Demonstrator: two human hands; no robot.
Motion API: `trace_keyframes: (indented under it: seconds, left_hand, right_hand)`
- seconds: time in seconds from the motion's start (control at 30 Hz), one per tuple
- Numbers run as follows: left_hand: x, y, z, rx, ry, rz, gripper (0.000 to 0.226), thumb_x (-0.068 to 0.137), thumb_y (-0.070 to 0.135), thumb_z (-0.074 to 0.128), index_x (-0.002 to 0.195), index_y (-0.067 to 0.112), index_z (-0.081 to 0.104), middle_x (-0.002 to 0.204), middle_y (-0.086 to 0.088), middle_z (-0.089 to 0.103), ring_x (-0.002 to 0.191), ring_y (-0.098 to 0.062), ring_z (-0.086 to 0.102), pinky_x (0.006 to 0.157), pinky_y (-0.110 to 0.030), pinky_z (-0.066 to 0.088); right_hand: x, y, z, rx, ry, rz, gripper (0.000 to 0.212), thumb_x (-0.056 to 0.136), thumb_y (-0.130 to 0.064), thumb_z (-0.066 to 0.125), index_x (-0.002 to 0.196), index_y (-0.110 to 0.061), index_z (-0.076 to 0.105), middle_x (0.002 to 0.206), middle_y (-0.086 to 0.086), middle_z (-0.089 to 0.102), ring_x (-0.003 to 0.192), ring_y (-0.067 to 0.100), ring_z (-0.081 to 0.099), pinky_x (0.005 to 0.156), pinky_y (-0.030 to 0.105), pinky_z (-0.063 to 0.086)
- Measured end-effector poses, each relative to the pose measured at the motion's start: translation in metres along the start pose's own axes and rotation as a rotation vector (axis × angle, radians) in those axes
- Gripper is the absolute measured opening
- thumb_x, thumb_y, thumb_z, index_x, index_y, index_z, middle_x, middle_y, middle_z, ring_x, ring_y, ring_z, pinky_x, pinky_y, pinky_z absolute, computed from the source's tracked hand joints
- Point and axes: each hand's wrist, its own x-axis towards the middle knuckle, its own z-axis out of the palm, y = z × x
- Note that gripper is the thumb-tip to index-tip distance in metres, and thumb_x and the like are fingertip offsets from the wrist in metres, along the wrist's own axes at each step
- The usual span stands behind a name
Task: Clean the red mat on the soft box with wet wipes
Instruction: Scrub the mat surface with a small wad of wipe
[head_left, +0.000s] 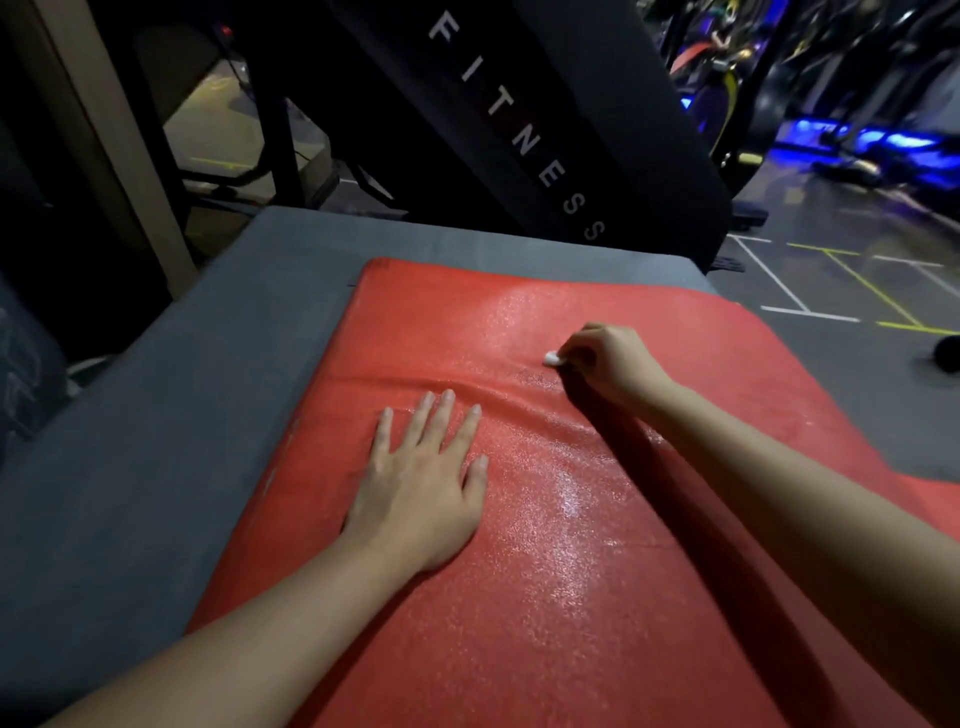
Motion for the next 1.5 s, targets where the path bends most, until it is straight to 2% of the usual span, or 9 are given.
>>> trace_keyframes:
  seconds: [0.17, 0.23, 0.37, 0.53, 0.67, 0.8, 1.1, 1.33, 1.5]
  left_hand:
    - [0.000, -0.001, 0.002, 0.000, -0.001, 0.000, 0.070, 0.096, 0.055, 0.002, 0.163, 0.034, 0.002, 0.171, 0.003, -0.005, 0.157, -0.013, -0.010, 0.126, -0.050, -0.008]
    - [0.001, -0.001, 0.002, -0.003, 0.005, 0.004, 0.067, 0.099, 0.054, 0.006, 0.163, 0.034, 0.004, 0.172, 0.003, -0.003, 0.157, -0.014, -0.009, 0.126, -0.050, -0.007]
    - [0.001, -0.003, 0.002, -0.010, 0.002, 0.018, 0.063, 0.104, 0.052, 0.012, 0.163, 0.033, 0.005, 0.172, 0.002, -0.003, 0.157, -0.015, -0.009, 0.126, -0.052, -0.005]
    - [0.002, -0.003, 0.003, -0.007, 0.009, 0.020, 0.063, 0.104, 0.052, 0.013, 0.163, 0.031, 0.007, 0.172, 0.000, 0.000, 0.158, -0.016, -0.007, 0.126, -0.053, -0.004]
    - [0.003, -0.003, 0.002, -0.018, 0.009, 0.020, 0.063, 0.104, 0.052, 0.014, 0.163, 0.030, 0.010, 0.172, -0.001, 0.002, 0.158, -0.017, -0.004, 0.126, -0.053, -0.003]
    - [0.001, -0.004, 0.001, -0.019, 0.008, 0.020, 0.063, 0.105, 0.052, 0.018, 0.163, 0.030, 0.014, 0.172, -0.002, 0.006, 0.158, -0.017, -0.001, 0.126, -0.052, -0.002]
    - [0.000, -0.003, -0.004, -0.011, -0.018, 0.023, 0.062, 0.106, 0.051, 0.018, 0.163, 0.029, 0.015, 0.172, -0.003, 0.006, 0.158, -0.019, -0.001, 0.126, -0.053, -0.001]
    - [-0.003, -0.001, -0.003, 0.020, -0.011, -0.005, 0.060, 0.106, 0.049, 0.021, 0.163, 0.029, 0.017, 0.171, -0.003, 0.008, 0.158, -0.018, 0.002, 0.127, -0.051, 0.001]
    - [-0.025, 0.004, -0.008, 0.060, 0.036, 0.006, 0.057, 0.107, 0.044, 0.029, 0.160, 0.024, 0.028, 0.169, -0.008, 0.019, 0.157, -0.022, 0.014, 0.126, -0.046, 0.008]
  right_hand:
    - [0.025, -0.004, 0.008, 0.060, 0.057, 0.211, 0.017, 0.080, -0.003, 0.068, 0.091, -0.010, 0.077, 0.089, 0.013, 0.072, 0.087, 0.030, 0.065, 0.069, 0.026, 0.038]
    - [0.025, -0.009, 0.010, 0.068, 0.043, 0.245, 0.014, 0.081, -0.006, 0.068, 0.090, -0.011, 0.077, 0.089, 0.014, 0.073, 0.087, 0.031, 0.066, 0.068, 0.028, 0.043]
    - [-0.006, -0.025, -0.006, 0.033, -0.037, 0.157, 0.012, 0.089, -0.018, 0.068, 0.091, -0.011, 0.077, 0.093, 0.013, 0.073, 0.087, 0.031, 0.066, 0.073, 0.030, 0.045]
    - [-0.073, -0.041, -0.021, 0.025, -0.060, 0.061, 0.009, 0.081, -0.010, 0.070, 0.087, -0.012, 0.077, 0.089, 0.007, 0.074, 0.084, 0.028, 0.068, 0.073, 0.031, 0.048]
    - [-0.065, -0.043, -0.024, 0.010, -0.083, 0.143, 0.013, 0.078, -0.009, 0.073, 0.090, -0.013, 0.078, 0.090, 0.007, 0.075, 0.084, 0.023, 0.067, 0.066, 0.024, 0.036]
    - [-0.065, -0.048, -0.020, 0.031, -0.005, 0.226, 0.015, 0.079, -0.005, 0.071, 0.091, -0.009, 0.077, 0.091, 0.015, 0.072, 0.087, 0.033, 0.065, 0.069, 0.030, 0.038]
    - [-0.159, -0.078, -0.040, 0.069, -0.128, 0.154, 0.016, 0.080, -0.007, 0.072, 0.092, -0.014, 0.079, 0.094, 0.003, 0.073, 0.087, 0.021, 0.066, 0.071, 0.020, 0.035]
    - [-0.152, -0.079, -0.027, 0.105, 0.062, 0.164, 0.012, 0.077, -0.009, 0.073, 0.088, -0.014, 0.077, 0.086, 0.005, 0.066, 0.081, 0.028, 0.064, 0.070, 0.034, 0.049]
    - [-0.165, -0.086, -0.041, 0.072, -0.048, 0.162, 0.020, 0.077, -0.007, 0.072, 0.093, -0.016, 0.079, 0.090, 0.005, 0.073, 0.084, 0.022, 0.066, 0.068, 0.022, 0.036]
